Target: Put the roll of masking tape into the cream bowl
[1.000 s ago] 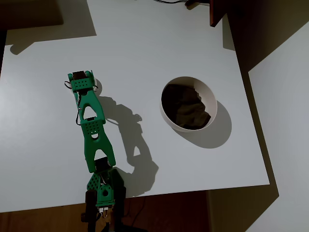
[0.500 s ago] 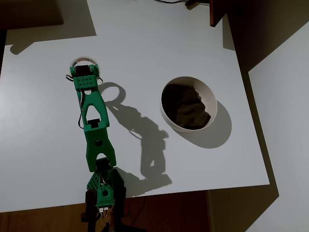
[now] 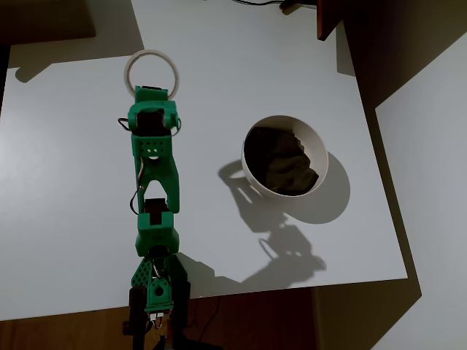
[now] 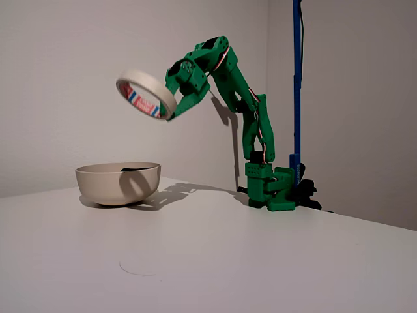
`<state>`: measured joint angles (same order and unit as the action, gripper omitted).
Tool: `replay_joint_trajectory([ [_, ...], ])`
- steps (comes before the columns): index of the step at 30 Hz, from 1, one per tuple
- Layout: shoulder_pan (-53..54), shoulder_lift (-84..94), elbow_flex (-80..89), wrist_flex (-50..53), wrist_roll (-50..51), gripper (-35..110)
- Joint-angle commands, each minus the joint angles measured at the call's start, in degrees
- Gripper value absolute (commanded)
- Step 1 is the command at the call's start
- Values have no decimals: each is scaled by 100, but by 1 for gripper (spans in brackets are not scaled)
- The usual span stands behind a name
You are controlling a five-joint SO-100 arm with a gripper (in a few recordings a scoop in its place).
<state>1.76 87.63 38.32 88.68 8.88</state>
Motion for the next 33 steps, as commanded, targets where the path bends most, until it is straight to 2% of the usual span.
replay_joint_trajectory([
  [1, 677, 958, -141, -211, 70, -8],
  [14, 2830, 809, -141, -1195, 264, -8],
  [33, 4210, -299, -141, -2065, 185, -8],
])
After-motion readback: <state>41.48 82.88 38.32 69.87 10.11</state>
